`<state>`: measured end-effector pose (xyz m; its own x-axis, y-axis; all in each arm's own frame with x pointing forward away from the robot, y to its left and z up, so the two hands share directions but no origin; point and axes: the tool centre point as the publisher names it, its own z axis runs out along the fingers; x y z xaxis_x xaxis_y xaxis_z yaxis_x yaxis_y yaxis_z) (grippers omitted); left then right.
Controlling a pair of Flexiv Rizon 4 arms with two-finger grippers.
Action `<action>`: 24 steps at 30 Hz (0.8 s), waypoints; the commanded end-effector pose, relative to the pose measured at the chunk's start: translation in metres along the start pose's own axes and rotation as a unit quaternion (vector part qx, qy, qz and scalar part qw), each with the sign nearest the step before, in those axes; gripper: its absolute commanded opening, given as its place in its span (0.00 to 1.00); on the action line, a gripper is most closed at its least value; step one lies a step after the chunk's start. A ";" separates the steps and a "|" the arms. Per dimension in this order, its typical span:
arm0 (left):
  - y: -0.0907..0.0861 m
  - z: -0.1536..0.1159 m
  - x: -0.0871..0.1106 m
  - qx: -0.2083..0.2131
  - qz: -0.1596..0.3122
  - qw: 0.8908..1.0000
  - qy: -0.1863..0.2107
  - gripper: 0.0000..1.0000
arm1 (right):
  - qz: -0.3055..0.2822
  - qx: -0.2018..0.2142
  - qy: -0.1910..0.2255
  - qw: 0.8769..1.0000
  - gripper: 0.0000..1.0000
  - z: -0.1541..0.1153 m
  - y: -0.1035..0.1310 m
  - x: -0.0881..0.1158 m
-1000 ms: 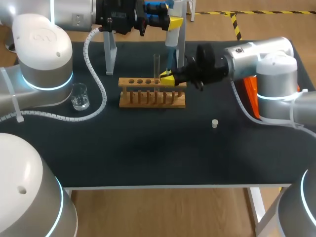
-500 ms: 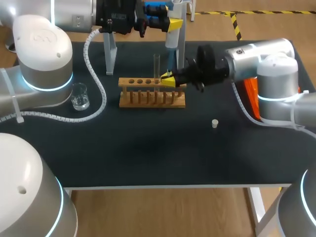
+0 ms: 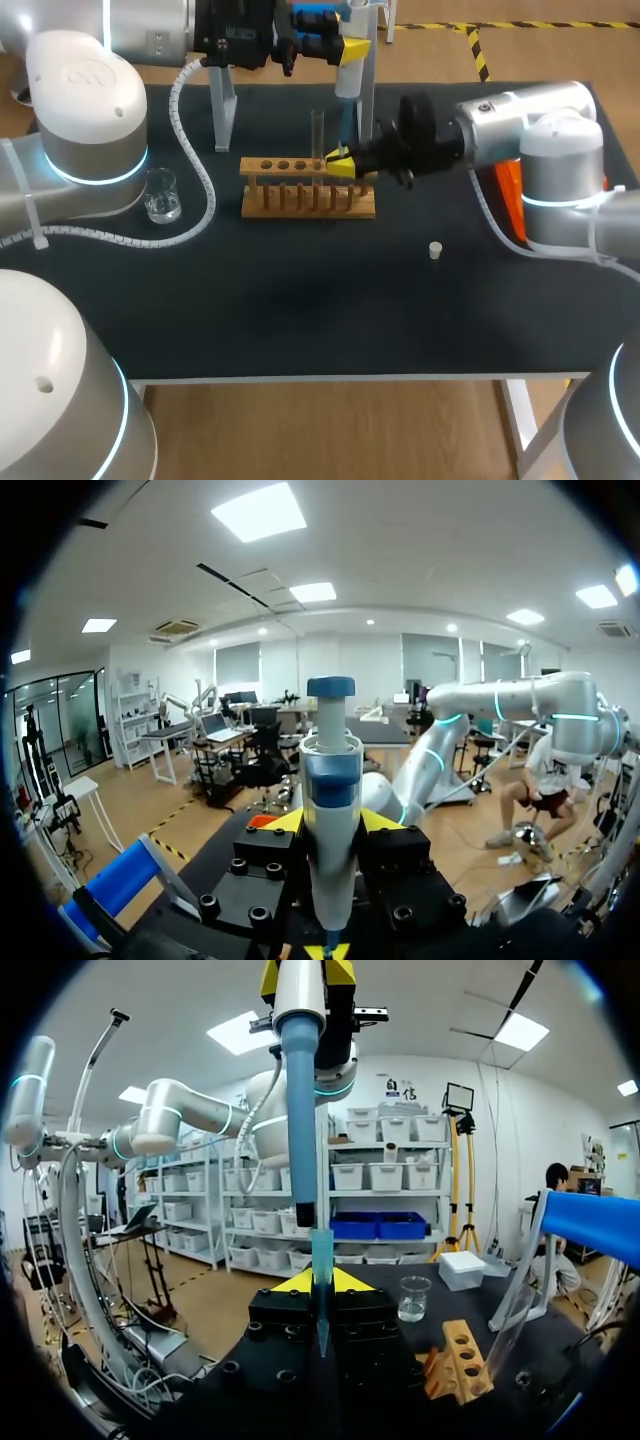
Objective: Invert the test tube, pick up the pipette, mount the tip to pipette, aspirate from beaker and dispense into the tube, eject the tip, return the pipette, and cap with the stopper.
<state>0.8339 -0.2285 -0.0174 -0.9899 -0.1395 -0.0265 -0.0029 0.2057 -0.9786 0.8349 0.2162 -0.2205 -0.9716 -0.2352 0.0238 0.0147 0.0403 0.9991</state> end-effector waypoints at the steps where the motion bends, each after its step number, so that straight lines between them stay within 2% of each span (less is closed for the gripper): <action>1: 0.000 0.001 0.000 0.001 0.000 1.000 0.000 0.00 | -0.005 -0.002 -0.001 1.000 0.00 -0.001 0.007 0.001; 11: 0.000 0.001 0.000 0.001 0.000 1.000 0.000 0.00 | -0.009 -0.014 0.000 1.000 0.00 -0.002 0.014 0.002; 24: 0.000 0.001 0.000 0.001 0.000 1.000 0.000 0.00 | 0.013 -0.012 -0.007 1.000 0.00 -0.009 -0.017 0.017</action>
<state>0.8339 -0.2285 -0.0176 -0.9898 -0.1396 -0.0265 -0.0028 0.2056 -0.9786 0.8253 0.2069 -0.2347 -0.9722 -0.2287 0.0513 0.0462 0.0273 0.9986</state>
